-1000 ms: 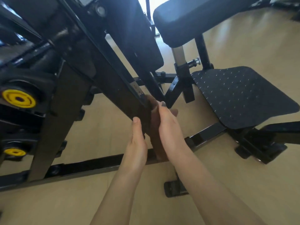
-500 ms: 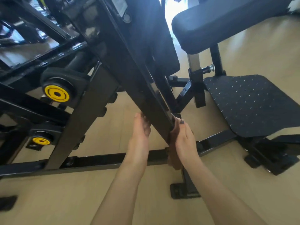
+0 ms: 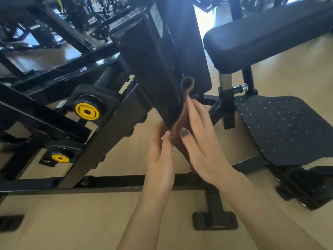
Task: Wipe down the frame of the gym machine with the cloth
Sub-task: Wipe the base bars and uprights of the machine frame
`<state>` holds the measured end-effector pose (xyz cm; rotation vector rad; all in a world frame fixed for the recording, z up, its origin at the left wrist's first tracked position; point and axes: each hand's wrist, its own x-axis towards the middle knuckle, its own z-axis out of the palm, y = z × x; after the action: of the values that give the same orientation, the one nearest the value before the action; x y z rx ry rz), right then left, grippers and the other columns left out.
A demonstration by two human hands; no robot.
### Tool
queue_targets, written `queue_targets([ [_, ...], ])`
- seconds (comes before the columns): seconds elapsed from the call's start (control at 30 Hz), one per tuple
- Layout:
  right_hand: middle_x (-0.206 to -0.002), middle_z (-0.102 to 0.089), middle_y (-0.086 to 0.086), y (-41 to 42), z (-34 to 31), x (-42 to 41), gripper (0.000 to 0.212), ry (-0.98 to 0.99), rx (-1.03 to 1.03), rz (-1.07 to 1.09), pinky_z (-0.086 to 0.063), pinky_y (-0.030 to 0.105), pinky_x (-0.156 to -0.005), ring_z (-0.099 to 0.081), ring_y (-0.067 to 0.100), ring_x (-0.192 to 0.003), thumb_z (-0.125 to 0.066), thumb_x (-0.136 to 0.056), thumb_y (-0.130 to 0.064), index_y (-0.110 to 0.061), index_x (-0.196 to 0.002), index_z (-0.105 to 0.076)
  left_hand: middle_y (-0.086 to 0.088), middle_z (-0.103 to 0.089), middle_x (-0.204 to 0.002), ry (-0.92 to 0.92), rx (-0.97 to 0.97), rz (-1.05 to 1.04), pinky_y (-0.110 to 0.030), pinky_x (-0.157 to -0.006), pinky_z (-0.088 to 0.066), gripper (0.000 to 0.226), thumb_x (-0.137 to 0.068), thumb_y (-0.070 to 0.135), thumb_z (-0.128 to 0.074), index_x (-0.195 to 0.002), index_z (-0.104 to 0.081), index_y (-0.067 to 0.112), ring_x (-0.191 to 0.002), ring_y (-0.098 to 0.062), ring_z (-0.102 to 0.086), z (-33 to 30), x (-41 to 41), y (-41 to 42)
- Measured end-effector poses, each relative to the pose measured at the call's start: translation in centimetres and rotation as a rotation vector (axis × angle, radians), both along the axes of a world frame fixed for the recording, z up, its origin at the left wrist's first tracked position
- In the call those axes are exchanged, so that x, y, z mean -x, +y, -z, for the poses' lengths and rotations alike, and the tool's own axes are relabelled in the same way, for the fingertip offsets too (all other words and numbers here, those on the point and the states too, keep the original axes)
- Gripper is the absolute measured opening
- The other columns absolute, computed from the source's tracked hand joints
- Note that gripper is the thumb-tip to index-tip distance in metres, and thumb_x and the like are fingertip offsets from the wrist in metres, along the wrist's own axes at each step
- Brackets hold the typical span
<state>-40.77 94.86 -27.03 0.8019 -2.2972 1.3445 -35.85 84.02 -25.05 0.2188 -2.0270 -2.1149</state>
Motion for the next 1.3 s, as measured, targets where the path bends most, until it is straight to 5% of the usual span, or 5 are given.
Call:
queue_targets([
  [0.2,-0.161,-0.025,-0.016,1.8,1.5,0.4,0.055,-0.092,-0.105,0.001,-0.043,0.01,-0.105,-0.039,0.006,-0.141,-0.036,-0.108,-0.044,-0.049,-0.155,-0.007,0.019,-0.059,-0.139,-0.068,-0.059,0.052,-0.043,-0.113,-0.046,0.052,-0.086,0.041,-0.048,-0.137,-0.055,0.043,-0.127,-0.005,-0.058,0.2,-1.3,-0.8],
  [0.33,-0.155,-0.03,-0.003,-1.7,-3.4,1.7,0.057,0.209,-0.075,0.096,-0.058,0.039,-0.098,-0.049,0.02,-0.133,-0.035,-0.109,-0.044,-0.03,-0.158,-0.01,0.015,-0.058,-0.138,-0.071,-0.021,0.078,-0.042,-0.11,-0.049,0.054,-0.094,0.008,-0.057,-0.137,-0.051,0.04,-0.125,-0.002,-0.057,0.2,-1.7,-0.6],
  [0.47,-0.154,-0.035,0.005,-2.7,-5.5,2.7,0.06,0.344,-0.058,0.118,-0.055,0.04,-0.101,-0.046,0.02,-0.134,-0.038,-0.105,-0.047,-0.028,-0.156,-0.013,0.017,-0.054,-0.141,-0.058,0.054,0.074,-0.039,-0.113,-0.046,0.079,-0.07,0.002,-0.055,-0.141,-0.046,0.036,-0.131,-0.001,-0.051,0.6,-2.1,-0.4],
  [0.87,-0.154,-0.042,0.007,2.2,6.6,1.1,0.063,0.022,-0.123,0.196,-0.05,0.043,-0.109,-0.039,0.007,-0.135,-0.05,-0.102,-0.039,-0.032,-0.156,-0.019,0.026,-0.043,-0.149,-0.115,0.173,0.157,-0.002,-0.089,-0.045,0.092,-0.089,-0.009,-0.065,-0.138,-0.03,0.06,-0.134,-0.002,-0.049,0.6,-2.5,-0.7],
  [1.3,-0.15,-0.042,0.013,-3.6,-4.4,2.3,0.075,0.392,-0.051,0.281,-0.059,0.048,-0.09,-0.047,0.025,-0.131,-0.06,-0.097,-0.054,-0.028,-0.153,-0.016,0.026,-0.057,-0.129,-0.124,0.147,0.149,-0.03,-0.111,-0.046,0.072,-0.07,0.0,-0.059,-0.132,-0.049,0.035,-0.125,0.008,-0.052,2.8,-2.0,-1.3],
])
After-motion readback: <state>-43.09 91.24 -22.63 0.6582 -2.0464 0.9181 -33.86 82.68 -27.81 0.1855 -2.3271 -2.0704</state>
